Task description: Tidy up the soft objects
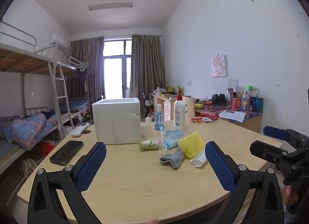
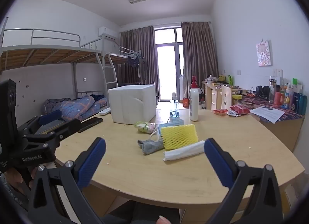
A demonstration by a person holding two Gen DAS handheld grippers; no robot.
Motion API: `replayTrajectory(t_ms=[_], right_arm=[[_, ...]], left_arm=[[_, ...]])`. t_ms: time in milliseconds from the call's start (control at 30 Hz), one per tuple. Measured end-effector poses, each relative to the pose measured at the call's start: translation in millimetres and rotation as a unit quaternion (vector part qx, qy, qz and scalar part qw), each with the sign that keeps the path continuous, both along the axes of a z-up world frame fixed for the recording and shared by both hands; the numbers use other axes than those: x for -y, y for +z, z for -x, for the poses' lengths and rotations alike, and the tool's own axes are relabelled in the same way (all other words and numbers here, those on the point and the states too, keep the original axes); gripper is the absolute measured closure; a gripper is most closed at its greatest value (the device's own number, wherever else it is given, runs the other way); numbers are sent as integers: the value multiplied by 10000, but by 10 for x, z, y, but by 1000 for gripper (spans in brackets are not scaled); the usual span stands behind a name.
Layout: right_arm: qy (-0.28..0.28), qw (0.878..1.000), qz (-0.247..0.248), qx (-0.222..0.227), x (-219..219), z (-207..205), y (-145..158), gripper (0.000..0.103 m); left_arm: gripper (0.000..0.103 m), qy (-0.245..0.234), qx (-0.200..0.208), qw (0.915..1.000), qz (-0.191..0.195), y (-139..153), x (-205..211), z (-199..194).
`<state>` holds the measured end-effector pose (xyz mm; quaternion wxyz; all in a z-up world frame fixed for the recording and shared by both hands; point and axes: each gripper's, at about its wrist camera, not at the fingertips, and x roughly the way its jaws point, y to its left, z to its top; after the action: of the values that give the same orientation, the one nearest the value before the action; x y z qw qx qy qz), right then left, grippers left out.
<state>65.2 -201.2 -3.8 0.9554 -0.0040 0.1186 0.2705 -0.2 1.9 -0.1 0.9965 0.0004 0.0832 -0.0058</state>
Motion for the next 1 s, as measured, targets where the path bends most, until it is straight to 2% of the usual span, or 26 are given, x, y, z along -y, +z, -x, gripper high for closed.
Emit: replayTrajectory(t_ms=[100,133,233,433,833,1000], right_arm=[[25,10000,14,-18,-13,3,0,0],[19,10000,13,-19,-19,5,2,0],[41,10000,-4,-59,-26,-5,1,0],[44,10000,-30,-36,102,38,1,0],[-4,10000,-10,8,50,14,22,0],[4,10000,-2,-4,44,-2,23,0]], left_arm=[[1,-85,-69,9999,88,-2,-23,-14],[1,94,-11,9999,-57,8,28,-51],[1,122,18,9999,-101,19,52,-79],[1,152,87,9998,-56,16,6,-16],[1,131,25,9999,-67,-11,-2,-25],[1,188,138,9997,-69,-16,13,17]])
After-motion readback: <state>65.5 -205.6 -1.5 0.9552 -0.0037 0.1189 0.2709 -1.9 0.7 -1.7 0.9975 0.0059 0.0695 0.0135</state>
